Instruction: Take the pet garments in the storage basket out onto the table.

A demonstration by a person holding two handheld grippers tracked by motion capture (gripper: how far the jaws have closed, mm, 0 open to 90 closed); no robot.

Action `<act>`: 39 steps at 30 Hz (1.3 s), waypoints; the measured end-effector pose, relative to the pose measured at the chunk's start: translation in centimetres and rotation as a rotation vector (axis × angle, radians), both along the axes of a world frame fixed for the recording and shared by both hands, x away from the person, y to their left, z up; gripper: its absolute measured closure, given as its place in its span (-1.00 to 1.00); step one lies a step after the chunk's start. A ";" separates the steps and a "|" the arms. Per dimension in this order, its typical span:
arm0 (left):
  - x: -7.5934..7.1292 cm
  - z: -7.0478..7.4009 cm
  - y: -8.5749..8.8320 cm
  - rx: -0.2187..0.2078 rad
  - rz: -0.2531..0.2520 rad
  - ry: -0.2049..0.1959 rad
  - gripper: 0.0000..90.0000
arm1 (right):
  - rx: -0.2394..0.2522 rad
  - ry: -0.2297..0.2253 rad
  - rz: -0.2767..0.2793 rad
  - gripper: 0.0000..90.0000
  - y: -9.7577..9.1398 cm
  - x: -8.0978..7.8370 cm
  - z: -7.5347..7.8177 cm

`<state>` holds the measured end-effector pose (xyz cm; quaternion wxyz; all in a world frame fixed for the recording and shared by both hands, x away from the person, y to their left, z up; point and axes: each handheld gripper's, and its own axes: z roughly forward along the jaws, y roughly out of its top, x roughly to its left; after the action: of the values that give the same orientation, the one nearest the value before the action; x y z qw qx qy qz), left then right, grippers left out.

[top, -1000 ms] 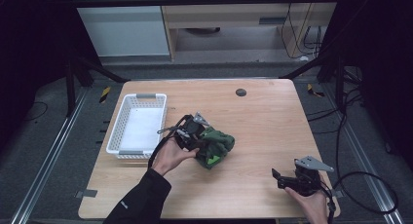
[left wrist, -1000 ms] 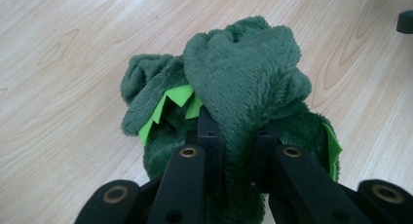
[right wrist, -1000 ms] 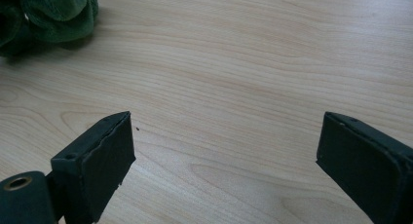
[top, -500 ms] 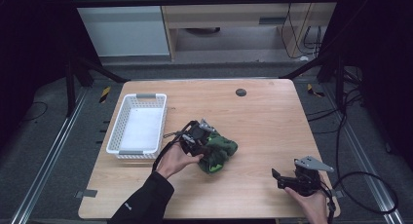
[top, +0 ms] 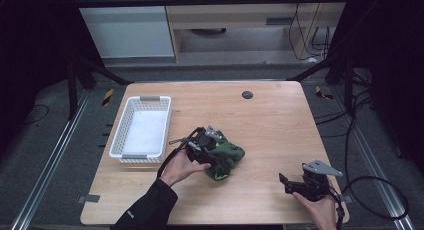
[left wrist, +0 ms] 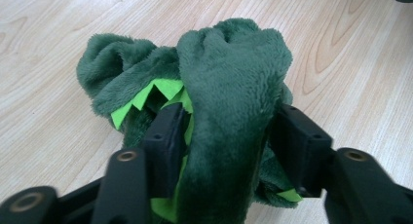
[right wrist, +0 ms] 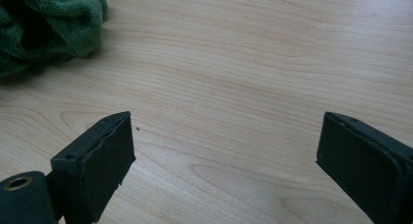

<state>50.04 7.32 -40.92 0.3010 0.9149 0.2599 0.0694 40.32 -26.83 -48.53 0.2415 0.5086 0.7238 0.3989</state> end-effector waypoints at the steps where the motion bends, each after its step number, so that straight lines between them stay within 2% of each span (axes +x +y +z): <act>1: -0.1 0.1 0.1 -0.004 0.000 -0.003 -0.03 | 0.000 0.000 0.000 -0.85 0.0 0.0 0.0; 10: -1.1 0.9 0.9 -0.043 0.000 -0.033 -0.29 | 0.008 0.007 -0.007 -0.85 0.0 0.0 0.0; 15: -1.9 1.4 1.7 -0.077 0.002 -0.058 -0.37 | 0.007 0.006 -0.009 -0.85 0.0 0.0 0.0; 22: -2.8 1.6 3.0 -0.102 0.021 -0.089 -0.43 | 0.007 0.005 -0.011 -0.85 0.0 0.0 0.0; 29: -3.5 1.3 5.2 -0.146 0.084 -0.117 -0.45 | 0.007 0.006 -0.013 -0.86 0.0 0.0 0.0; 33: -4.0 0.6 6.3 -0.173 0.106 -0.115 -0.46 | 0.007 0.005 -0.014 -0.86 0.0 -0.1 0.0; 39: -4.6 -0.4 7.7 -0.169 0.144 -0.129 -0.46 | 0.005 0.004 -0.013 -0.86 0.0 -0.1 0.0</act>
<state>45.48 15.04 -41.33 0.3875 0.8587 0.3102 0.1275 40.21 -26.81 -48.50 0.2414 0.5147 0.7198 0.3983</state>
